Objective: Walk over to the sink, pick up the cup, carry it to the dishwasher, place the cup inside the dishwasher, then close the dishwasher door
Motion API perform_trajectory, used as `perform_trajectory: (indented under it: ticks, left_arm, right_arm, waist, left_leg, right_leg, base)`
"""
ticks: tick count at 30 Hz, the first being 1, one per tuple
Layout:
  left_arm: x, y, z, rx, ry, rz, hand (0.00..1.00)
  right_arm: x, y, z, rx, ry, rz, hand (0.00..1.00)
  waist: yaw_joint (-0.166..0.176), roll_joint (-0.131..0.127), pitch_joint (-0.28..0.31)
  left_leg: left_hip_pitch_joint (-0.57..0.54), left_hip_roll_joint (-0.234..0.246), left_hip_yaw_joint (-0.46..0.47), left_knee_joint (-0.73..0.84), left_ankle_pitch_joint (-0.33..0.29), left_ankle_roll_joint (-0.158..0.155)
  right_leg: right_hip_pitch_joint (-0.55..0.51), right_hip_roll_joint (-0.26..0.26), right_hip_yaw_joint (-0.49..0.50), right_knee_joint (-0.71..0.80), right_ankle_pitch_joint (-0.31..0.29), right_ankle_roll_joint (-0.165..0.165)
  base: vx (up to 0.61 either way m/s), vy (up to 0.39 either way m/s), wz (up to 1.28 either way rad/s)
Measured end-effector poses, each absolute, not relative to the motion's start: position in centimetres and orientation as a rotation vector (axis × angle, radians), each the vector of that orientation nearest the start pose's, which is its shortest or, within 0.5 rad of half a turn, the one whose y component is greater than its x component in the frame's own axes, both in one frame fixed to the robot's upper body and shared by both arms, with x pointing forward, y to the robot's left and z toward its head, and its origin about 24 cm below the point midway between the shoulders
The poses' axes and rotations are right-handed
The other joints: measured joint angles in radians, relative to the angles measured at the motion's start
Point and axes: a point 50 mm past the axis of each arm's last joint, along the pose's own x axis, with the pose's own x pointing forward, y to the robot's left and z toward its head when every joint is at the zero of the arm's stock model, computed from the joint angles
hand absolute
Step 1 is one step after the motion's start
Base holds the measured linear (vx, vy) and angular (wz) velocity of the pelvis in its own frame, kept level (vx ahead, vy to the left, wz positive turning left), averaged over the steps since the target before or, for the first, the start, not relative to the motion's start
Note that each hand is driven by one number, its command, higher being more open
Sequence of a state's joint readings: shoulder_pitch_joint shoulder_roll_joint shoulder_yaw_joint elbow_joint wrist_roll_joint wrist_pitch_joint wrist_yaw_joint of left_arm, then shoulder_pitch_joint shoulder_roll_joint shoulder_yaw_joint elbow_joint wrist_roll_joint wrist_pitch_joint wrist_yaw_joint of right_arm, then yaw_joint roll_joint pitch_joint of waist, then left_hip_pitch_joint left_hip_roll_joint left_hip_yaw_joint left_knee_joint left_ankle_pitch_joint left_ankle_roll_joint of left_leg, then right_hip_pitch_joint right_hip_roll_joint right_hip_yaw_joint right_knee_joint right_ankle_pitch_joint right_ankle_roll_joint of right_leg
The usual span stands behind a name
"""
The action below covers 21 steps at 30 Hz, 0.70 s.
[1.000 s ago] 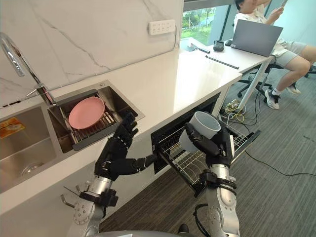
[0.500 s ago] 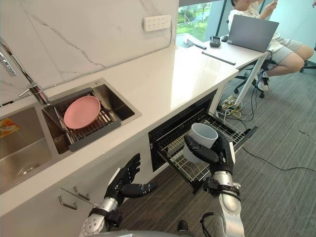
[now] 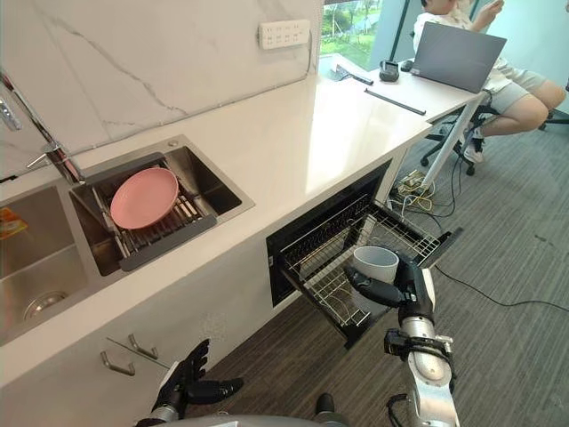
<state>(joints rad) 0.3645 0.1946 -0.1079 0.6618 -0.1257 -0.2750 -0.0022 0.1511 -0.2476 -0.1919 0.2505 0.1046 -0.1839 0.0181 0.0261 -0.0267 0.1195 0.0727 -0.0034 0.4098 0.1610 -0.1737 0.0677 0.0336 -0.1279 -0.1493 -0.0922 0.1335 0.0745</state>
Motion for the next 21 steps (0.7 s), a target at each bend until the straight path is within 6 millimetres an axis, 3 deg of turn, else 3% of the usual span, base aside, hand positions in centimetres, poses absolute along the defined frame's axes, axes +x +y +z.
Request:
perform_trajectory:
  ticks: [4, 5, 7, 12, 21]
  left_arm:
    - [7.9, 21.5, -13.0, 0.101, 0.789, 0.091, 1.0]
    - [8.0, 21.6, -13.0, 0.103, 0.792, 0.093, 1.0]
    - [9.0, 22.0, -12.9, 0.115, 0.775, 0.093, 1.0]
    - [12.1, 22.0, -12.1, 0.112, 0.692, 0.089, 1.0]
    - [13.8, 21.7, -11.5, 0.042, 0.621, 0.123, 1.0]
  right_arm:
    - [21.9, -26.8, -0.8, -0.254, 0.197, -0.223, 0.0]
    - [22.3, -26.9, -0.6, -0.264, 0.194, -0.222, 0.0]
    - [24.4, -27.5, 0.3, -0.314, 0.184, -0.214, 0.0]
    - [27.6, -28.9, 1.8, -0.394, 0.188, -0.24, 0.0]
    - [31.1, -32.2, 7.9, -0.535, 0.056, -0.314, 0.0]
  waist:
    - [0.014, 0.007, 0.03]
    - [0.015, -0.002, 0.045]
    - [0.017, -0.002, 0.09]
    - [0.043, 0.001, 0.166]
    - [0.045, 0.039, 0.27]
  left_leg:
    - [-0.057, 0.001, -0.002, 0.008, -0.004, -0.006]
    - [-0.071, 0.002, -0.004, 0.015, -0.004, -0.006]
    - [-0.133, 0.008, -0.014, 0.048, -0.004, -0.006]
    - [-0.226, 0.025, -0.044, 0.112, -0.003, -0.001]
    - [-0.329, 0.034, -0.064, 0.184, -0.013, 0.006]
  right_leg:
    - [-0.045, -0.008, -0.03, 0.001, 0.002, -0.003]
    - [-0.055, -0.009, -0.034, 0.001, 0.003, -0.005]
    - [-0.098, -0.009, -0.049, 0.001, 0.019, -0.019]
    - [-0.149, 0.003, -0.07, 0.007, 0.047, -0.006]
    - [-0.218, 0.002, -0.077, 0.02, 0.063, -0.013]
  base:
    - [-0.07, 0.004, 0.06]
    - [-0.04, -0.003, 0.13]
    - [-0.02, -0.015, 0.18]
    - [0.03, -0.039, 0.15]
    - [-0.05, 0.014, 0.08]
